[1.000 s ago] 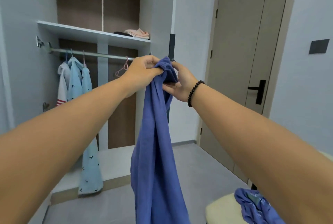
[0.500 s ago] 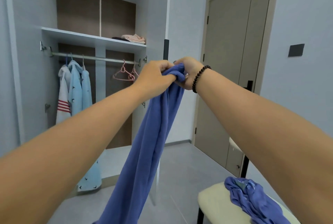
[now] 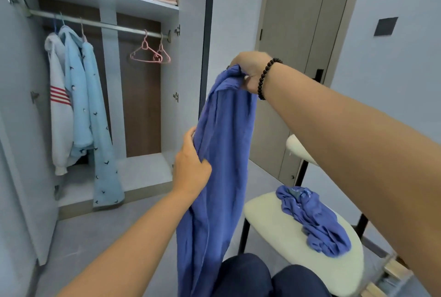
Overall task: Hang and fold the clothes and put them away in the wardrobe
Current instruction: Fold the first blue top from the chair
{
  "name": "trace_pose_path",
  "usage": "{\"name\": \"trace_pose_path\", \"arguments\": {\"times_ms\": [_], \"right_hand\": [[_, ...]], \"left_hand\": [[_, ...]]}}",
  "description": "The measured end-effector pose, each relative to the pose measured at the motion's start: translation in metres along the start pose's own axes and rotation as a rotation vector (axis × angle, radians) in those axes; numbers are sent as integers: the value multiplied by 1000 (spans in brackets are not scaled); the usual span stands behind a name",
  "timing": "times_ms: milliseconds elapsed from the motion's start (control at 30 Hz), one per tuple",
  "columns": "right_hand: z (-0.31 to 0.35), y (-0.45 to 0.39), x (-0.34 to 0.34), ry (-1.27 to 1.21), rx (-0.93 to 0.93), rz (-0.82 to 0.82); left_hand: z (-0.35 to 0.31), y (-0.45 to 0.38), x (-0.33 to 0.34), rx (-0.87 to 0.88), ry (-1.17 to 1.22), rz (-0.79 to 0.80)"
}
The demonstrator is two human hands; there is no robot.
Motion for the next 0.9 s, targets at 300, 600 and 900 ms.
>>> {"name": "trace_pose_path", "arguments": {"times_ms": [300, 600, 900], "right_hand": [[-117, 129, -138, -101, 99, -204], [-238, 300, -264, 35, 374, -252], [-262, 394, -359, -31, 455, -369]], "left_hand": [[67, 82, 55, 155, -360, 435], [91, 227, 177, 359, -665, 989], [42, 312, 243, 429, -518, 1188]]}}
Point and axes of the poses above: each hand's wrist, its own y-axis away from the middle knuckle, its own x-axis out of the palm, z = x × y, the point moved 10 cm from there along -y, towards the middle knuckle, and after that the axes turned 12 degrees about -x, right-handed, at the moved point
